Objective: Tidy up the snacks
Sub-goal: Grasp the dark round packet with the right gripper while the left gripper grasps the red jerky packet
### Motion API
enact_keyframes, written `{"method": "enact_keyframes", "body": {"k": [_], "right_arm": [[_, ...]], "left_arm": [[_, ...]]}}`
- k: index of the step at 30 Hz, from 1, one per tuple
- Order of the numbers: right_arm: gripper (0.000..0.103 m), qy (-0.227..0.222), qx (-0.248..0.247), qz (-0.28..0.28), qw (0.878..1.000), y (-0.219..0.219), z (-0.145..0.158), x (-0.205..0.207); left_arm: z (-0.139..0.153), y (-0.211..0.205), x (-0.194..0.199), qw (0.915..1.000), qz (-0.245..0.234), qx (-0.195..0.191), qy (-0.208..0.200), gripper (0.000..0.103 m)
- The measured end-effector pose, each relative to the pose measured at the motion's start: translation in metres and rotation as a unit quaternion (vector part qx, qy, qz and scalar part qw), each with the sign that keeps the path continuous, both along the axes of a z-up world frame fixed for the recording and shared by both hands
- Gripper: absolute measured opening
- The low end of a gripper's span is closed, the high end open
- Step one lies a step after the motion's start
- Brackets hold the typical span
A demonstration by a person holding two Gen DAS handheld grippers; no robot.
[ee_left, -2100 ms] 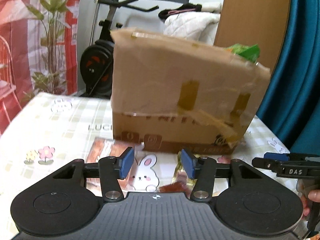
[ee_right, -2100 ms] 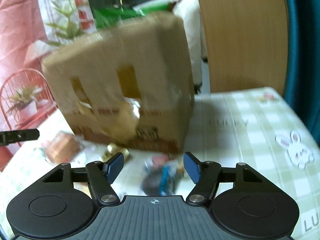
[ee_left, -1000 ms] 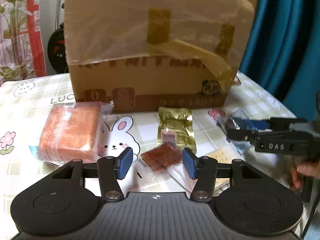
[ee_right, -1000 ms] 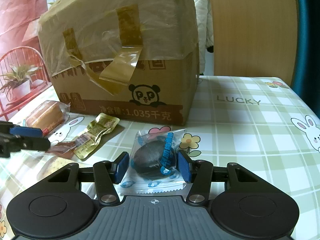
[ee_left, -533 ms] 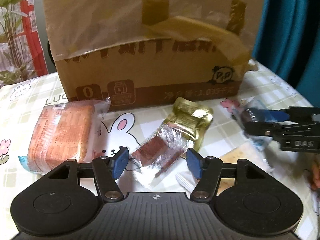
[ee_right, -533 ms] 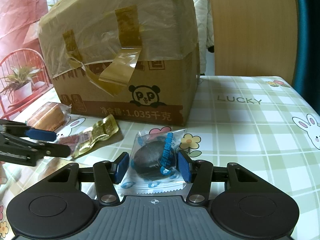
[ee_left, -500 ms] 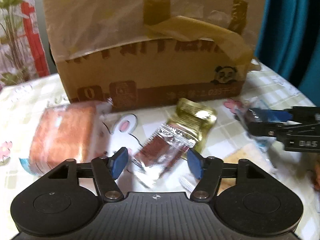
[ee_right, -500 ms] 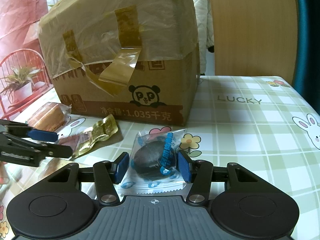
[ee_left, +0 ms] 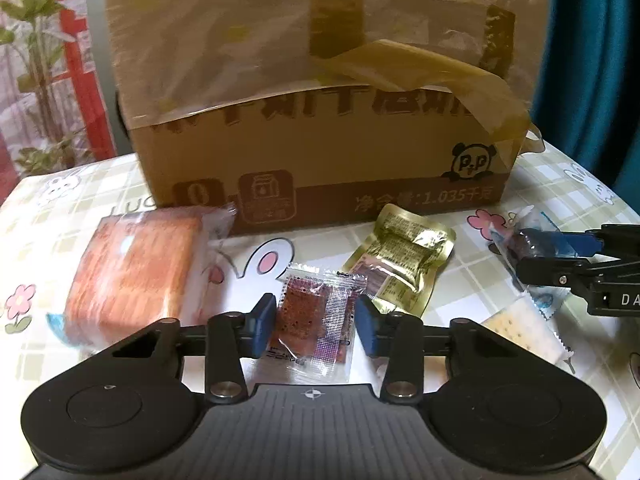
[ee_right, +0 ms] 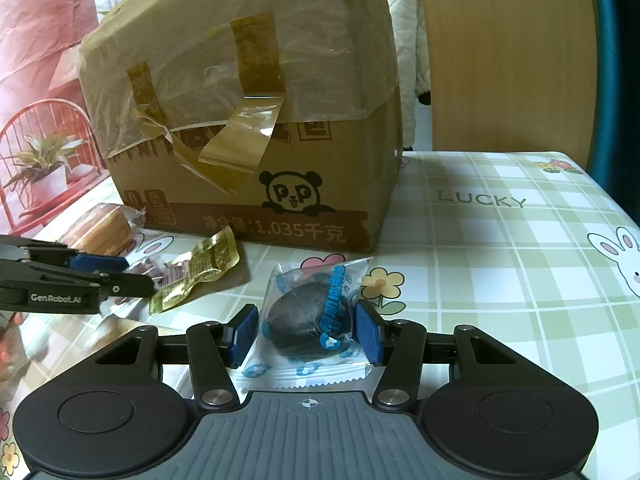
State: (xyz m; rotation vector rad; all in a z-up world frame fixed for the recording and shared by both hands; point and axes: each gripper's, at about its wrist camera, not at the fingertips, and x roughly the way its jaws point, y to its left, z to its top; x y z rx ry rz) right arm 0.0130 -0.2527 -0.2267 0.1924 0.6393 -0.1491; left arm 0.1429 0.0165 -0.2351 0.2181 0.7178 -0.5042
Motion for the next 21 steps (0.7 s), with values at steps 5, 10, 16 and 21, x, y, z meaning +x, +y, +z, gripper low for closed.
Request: {"method": "enact_keyframes", "body": {"k": [5, 10, 16, 21], "right_arm": [[0.050, 0.000, 0.001, 0.001, 1.000, 0.000, 0.000, 0.000], [0.050, 0.000, 0.001, 0.001, 1.000, 0.000, 0.000, 0.000], [0.050, 0.000, 0.000, 0.001, 1.000, -0.001, 0.000, 0.000], [0.047, -0.002, 0.003, -0.001, 1.000, 0.000, 0.000, -0.001]], "left_arm": [[-0.001, 0.007, -0.016, 0.9995, 0.031, -0.009, -0.005, 0.044], [-0.004, 0.016, -0.029, 0.9988, 0.043, -0.019, -0.017, 0.045], [-0.005, 0.018, -0.032, 0.9985, 0.042, -0.023, -0.026, 0.045], [-0.002, 0.019, -0.028, 0.9986, 0.042, -0.027, -0.017, 0.044]]}}
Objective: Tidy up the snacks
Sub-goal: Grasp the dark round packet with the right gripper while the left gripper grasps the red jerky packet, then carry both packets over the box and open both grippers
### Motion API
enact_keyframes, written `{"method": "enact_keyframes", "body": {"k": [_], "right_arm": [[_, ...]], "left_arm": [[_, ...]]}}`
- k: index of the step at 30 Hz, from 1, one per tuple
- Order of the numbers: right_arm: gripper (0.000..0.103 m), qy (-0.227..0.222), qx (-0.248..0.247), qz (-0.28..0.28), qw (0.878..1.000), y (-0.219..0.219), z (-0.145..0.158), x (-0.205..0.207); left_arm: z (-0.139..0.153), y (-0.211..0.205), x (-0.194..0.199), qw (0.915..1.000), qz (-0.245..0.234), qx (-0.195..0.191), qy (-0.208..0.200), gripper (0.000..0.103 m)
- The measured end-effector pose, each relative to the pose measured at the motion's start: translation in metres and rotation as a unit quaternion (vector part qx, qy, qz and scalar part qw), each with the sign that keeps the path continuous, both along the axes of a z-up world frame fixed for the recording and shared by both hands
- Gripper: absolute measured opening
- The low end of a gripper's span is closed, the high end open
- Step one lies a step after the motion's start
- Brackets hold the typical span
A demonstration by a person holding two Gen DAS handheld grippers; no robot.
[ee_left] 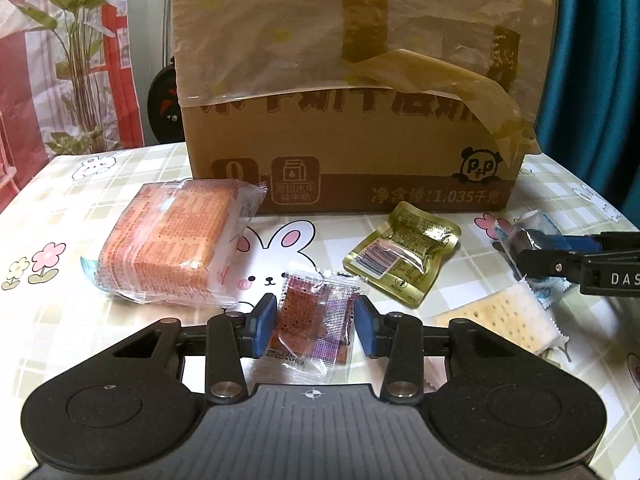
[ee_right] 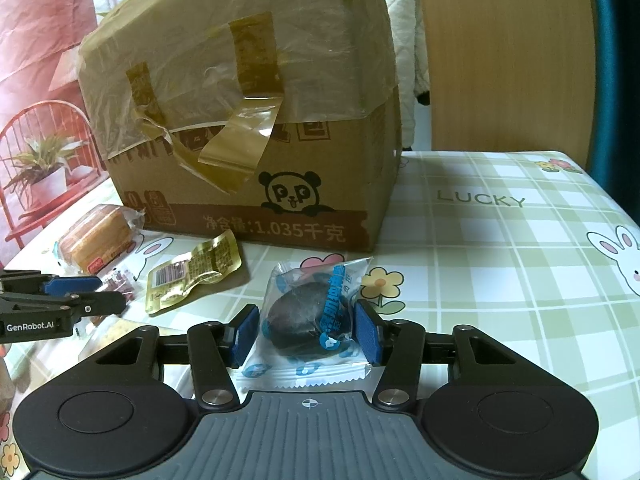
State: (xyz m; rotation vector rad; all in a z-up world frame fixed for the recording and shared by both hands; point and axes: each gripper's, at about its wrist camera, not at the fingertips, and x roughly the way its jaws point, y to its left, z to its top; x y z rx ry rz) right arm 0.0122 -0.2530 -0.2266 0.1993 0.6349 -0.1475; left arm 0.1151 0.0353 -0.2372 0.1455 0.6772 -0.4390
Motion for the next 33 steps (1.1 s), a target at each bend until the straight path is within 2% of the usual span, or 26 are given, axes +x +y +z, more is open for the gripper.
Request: {"method": "enact_keyframes", "body": {"k": [4, 15, 19, 30, 33], "right_arm": [[0.044, -0.004, 0.004, 0.001, 1.000, 0.000, 0.000, -0.001], [0.043, -0.014, 0.008, -0.014, 1.000, -0.002, 0.011, -0.009], [0.043, -0.030, -0.008, -0.016, 0.999, -0.001, 0.031, -0.017], [0.043, -0.104, -0.069, -0.005, 0.992, 0.010, 0.109, -0.036], [0.043, -0.121, -0.080, 0.001, 0.989, 0.012, 0.131, -0.035]], "left_arm": [[0.011, 0.004, 0.001, 0.9999, 0.011, -0.001, -0.012, 0.041], [0.056, 0.008, -0.013, 0.9970, 0.001, -0.046, -0.063, 0.041], [0.070, 0.010, -0.014, 0.9950, 0.001, -0.065, -0.075, 0.041], [0.118, 0.018, -0.017, 0.9854, 0.001, -0.114, -0.127, 0.041], [0.129, 0.019, -0.017, 0.9826, 0.001, -0.116, -0.144, 0.041]]}}
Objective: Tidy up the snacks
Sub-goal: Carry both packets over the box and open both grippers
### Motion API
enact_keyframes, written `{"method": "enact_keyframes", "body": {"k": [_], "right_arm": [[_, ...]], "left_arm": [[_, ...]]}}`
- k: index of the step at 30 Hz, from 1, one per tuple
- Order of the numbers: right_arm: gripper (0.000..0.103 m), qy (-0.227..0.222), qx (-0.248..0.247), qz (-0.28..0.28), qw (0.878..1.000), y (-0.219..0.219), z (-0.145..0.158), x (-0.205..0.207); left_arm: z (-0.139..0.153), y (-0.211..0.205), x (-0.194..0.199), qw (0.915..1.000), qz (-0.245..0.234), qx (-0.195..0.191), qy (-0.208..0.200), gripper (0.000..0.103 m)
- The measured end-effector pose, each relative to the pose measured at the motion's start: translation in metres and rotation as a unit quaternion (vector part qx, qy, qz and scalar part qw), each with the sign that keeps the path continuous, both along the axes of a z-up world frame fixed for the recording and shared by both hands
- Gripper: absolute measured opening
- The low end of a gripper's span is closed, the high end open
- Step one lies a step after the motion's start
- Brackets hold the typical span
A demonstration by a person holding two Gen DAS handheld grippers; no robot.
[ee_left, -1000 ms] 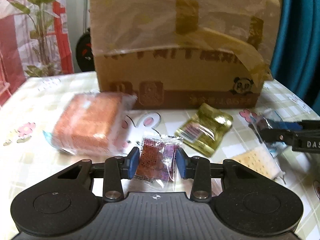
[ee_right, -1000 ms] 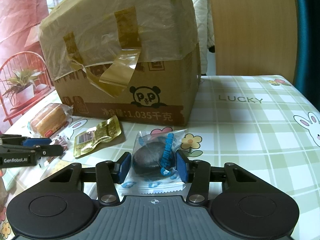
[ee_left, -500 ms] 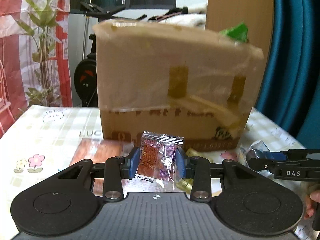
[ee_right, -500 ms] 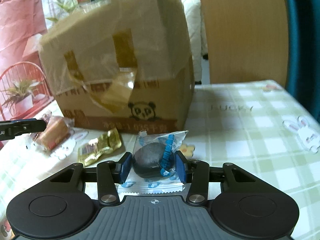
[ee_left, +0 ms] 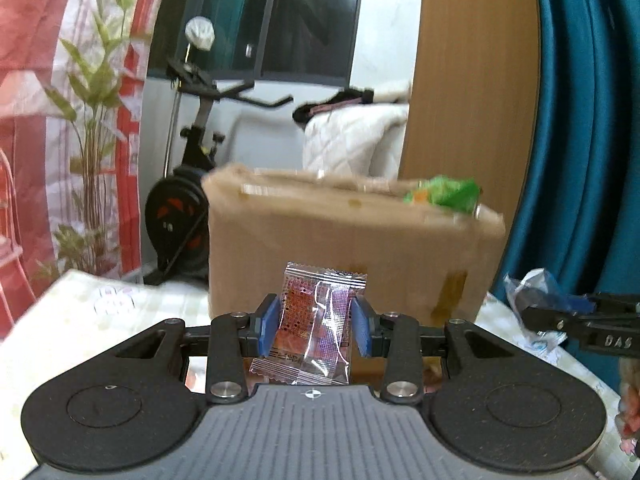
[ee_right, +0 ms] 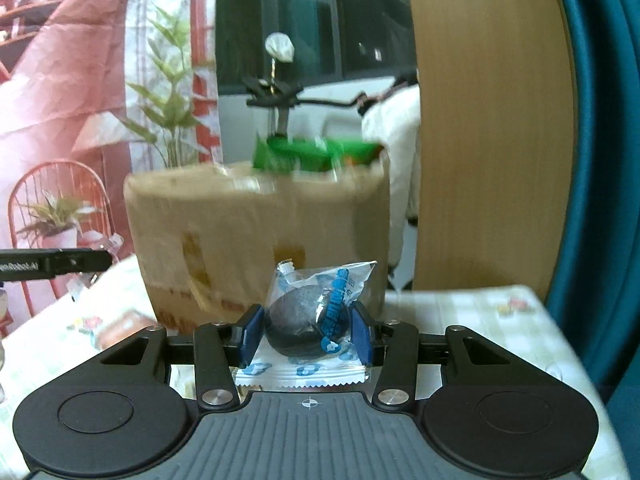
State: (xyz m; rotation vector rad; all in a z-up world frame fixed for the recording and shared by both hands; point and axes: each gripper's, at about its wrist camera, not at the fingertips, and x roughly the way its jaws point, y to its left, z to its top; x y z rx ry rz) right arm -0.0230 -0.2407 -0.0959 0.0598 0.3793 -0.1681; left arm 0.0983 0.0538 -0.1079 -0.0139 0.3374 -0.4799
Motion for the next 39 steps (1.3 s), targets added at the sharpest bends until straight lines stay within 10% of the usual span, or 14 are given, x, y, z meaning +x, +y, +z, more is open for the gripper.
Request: {"method": "enact_keyframes", "body": {"k": [23, 34, 39], "right_arm": [[0.043, -0.065, -0.049, 0.061, 0.995, -0.002, 0.113, 0.107], [0.044, 0.023, -0.044, 0.055, 0.997, 0.007, 0.086, 0.203], [0.067, 0.016, -0.020, 0.037, 0.999, 0.000, 0.080, 0.196]], "left_arm": [[0.075, -0.018, 0.067, 0.9980, -0.007, -0.010, -0.062, 0.041], [0.066, -0.043, 0.134, 0.9996, -0.011, 0.023, -0.006, 0.047], [0.060, -0.037, 0.134, 0.9994, 0.001, 0.032, 0.012, 0.059]]}}
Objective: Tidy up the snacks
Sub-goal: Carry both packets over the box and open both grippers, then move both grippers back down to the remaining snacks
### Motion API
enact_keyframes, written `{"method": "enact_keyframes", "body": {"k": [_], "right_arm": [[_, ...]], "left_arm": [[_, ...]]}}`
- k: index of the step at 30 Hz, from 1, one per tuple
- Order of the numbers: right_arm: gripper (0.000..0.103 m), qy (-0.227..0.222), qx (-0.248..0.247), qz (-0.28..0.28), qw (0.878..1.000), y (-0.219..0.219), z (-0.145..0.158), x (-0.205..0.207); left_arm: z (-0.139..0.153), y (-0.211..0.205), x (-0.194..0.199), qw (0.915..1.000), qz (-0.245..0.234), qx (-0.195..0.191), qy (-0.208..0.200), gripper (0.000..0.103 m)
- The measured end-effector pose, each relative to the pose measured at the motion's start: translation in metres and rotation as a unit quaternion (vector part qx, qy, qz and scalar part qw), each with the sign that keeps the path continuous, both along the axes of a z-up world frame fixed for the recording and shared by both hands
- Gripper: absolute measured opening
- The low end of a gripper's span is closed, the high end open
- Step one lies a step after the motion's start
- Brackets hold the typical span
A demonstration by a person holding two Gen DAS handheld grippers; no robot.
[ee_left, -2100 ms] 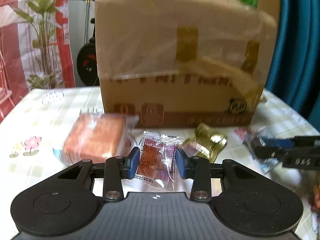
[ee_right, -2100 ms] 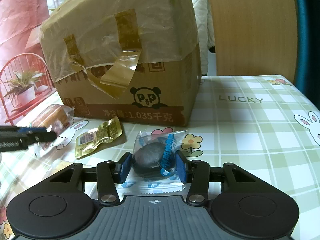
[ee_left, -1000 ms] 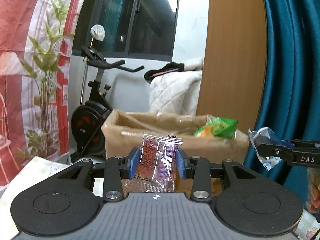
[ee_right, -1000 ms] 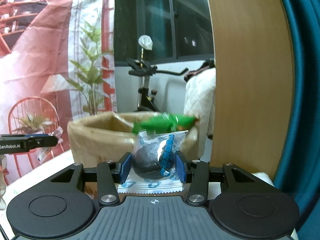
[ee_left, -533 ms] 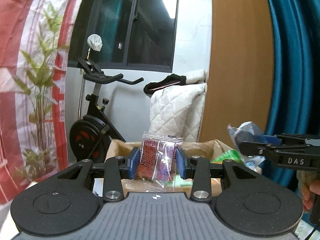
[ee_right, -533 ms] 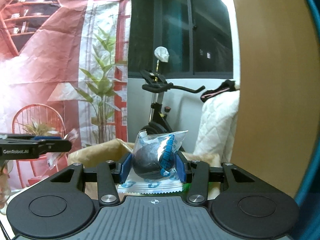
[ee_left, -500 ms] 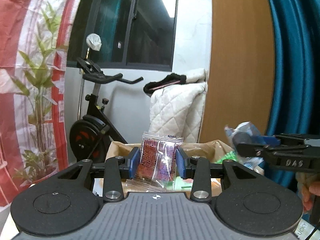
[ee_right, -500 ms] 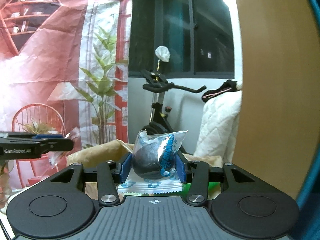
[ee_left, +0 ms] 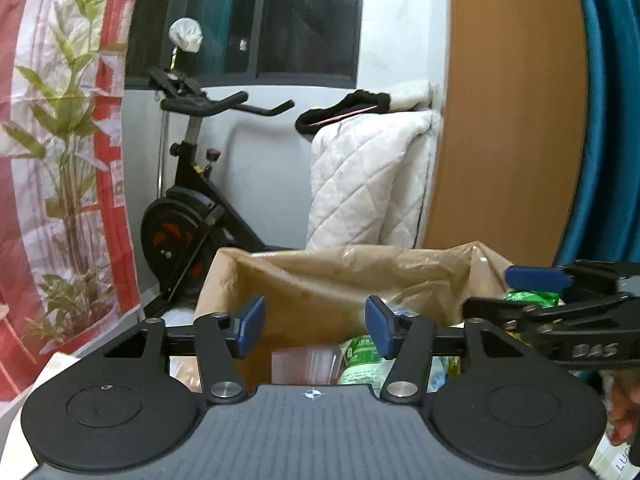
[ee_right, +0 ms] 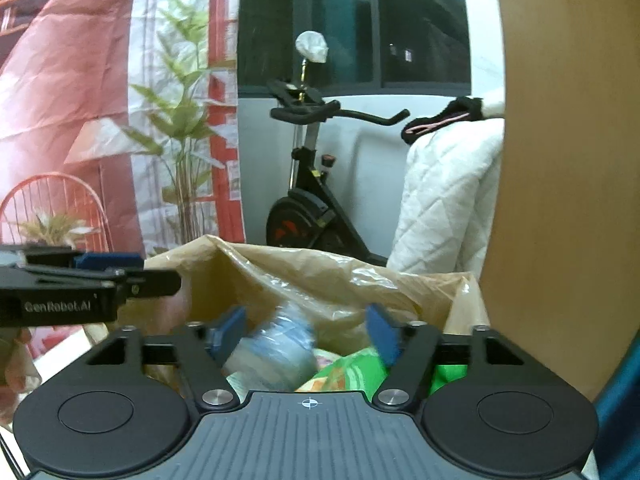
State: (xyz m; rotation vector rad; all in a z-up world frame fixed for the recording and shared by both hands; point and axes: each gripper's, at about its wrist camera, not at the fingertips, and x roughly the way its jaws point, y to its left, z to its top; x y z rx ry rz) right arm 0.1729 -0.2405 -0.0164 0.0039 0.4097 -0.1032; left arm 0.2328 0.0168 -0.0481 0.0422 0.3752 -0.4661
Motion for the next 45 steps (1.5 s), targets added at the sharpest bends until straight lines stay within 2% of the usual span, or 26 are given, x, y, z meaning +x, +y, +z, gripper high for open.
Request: {"method": "enact_keyframes", "body": {"k": [2, 7, 13, 23, 28, 35, 45], "right_arm": [[0.067, 0.001, 0.003, 0.001, 1.000, -0.003, 0.000, -0.009], [0.074, -0.001, 0.022, 0.006, 1.000, -0.001, 0.008, -0.034], [0.074, -0.007, 0.041, 0.004, 0.999, 0.004, 0.012, -0.068], [0.074, -0.002, 0.055, 0.018, 0.998, 0.026, 0.000, -0.119], [0.074, 0.004, 0.075, 0.013, 0.997, 0.031, -0.017, -0.143], [0.074, 0.042, 0.101, -0.002, 0.994, 0.027, -0.059, -0.164], [0.074, 0.097, 0.091, -0.007, 0.991, 0.025, -0.117, -0.169]], "left_arm": [[0.000, 0.005, -0.003, 0.9998, 0.011, 0.001, 0.014, 0.062], [0.007, 0.016, -0.024, 0.9992, 0.031, 0.018, 0.018, 0.063], [0.015, 0.032, -0.058, 0.9979, 0.059, 0.013, 0.025, 0.063], [0.008, 0.047, -0.121, 0.9979, 0.048, 0.013, 0.041, 0.063], [-0.006, 0.057, -0.139, 0.9967, 0.053, 0.014, 0.060, 0.063], [-0.040, 0.067, -0.150, 0.9934, 0.059, 0.015, 0.098, 0.063], [-0.076, 0.073, -0.142, 0.9904, 0.063, 0.019, 0.121, 0.063]]}}
